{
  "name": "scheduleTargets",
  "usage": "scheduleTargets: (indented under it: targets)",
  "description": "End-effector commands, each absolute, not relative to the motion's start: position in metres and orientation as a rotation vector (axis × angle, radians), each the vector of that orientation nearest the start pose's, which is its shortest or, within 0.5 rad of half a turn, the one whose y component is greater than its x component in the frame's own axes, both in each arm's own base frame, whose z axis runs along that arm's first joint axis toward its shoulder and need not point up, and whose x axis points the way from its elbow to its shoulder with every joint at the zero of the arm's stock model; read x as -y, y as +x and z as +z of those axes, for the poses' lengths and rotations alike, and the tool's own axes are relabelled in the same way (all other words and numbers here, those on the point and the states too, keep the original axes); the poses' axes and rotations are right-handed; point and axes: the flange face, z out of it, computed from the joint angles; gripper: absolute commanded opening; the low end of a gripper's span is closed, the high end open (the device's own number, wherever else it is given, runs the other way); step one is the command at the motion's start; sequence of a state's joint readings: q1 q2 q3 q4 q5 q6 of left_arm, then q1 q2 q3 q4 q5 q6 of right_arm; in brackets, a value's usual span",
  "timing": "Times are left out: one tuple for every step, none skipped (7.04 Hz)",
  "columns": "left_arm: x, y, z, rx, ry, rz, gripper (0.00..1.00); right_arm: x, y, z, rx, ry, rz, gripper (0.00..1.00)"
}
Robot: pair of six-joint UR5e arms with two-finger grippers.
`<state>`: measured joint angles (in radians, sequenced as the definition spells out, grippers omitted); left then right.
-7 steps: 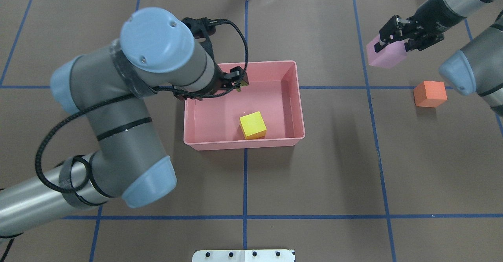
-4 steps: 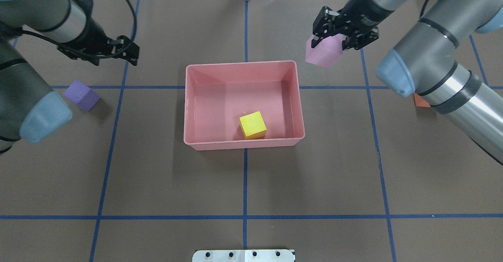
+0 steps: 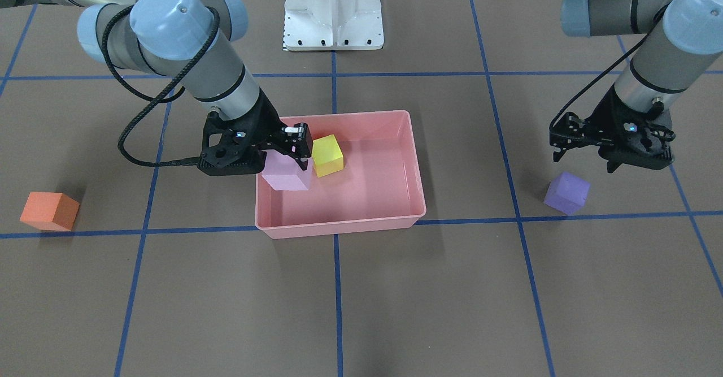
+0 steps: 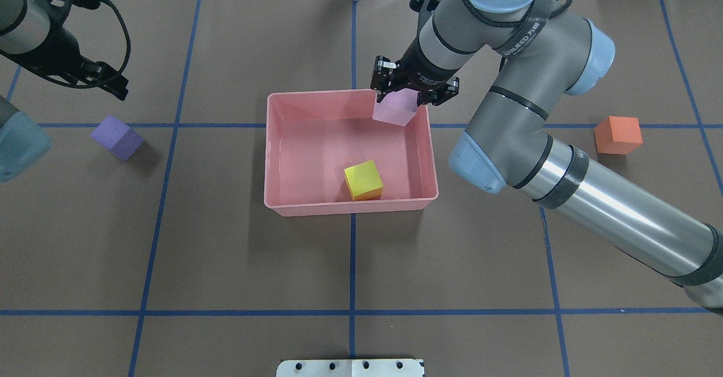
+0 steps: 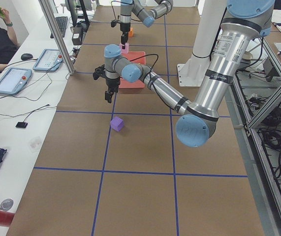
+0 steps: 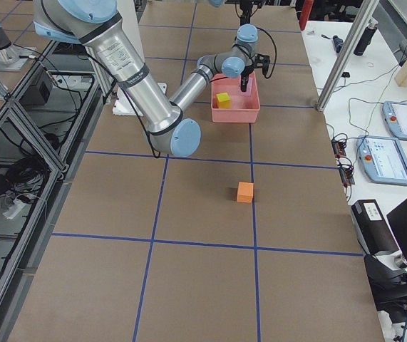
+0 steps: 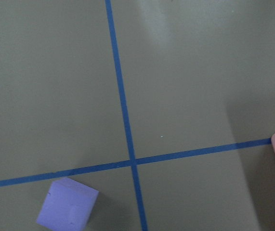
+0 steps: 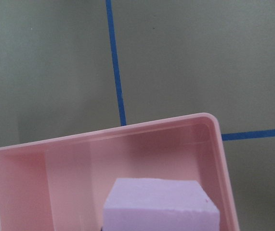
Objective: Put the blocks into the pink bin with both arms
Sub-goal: 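Drop light pink cube into bin with right gripper while left reaches purple cube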
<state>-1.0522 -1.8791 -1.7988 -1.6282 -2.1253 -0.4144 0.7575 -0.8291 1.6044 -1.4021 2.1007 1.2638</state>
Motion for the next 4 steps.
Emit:
scheduleTargets:
  targets:
    - [0.563,0.23,0.452,-0.775,0.352,0.294,1.0,0.536,-0.465,0.172,1.019,0.068,0.165,0.0]
    - [0.565,0.232,0.462,-0.769,0.34,0.292,1.0,0.535,-0.465,0.17,1.022,0.064,0.173,0.48]
    - [0.564,0.231,0.473,-0.76,0.323,0.285,1.0,0.537,-0.465,0.162,1.025,0.083,0.184,0.98]
    - [0.561,0.233,0.474,-0.773,0.302,0.225,1.0,0.536,-0.465,0.161,1.027,0.079,0.204,0.99]
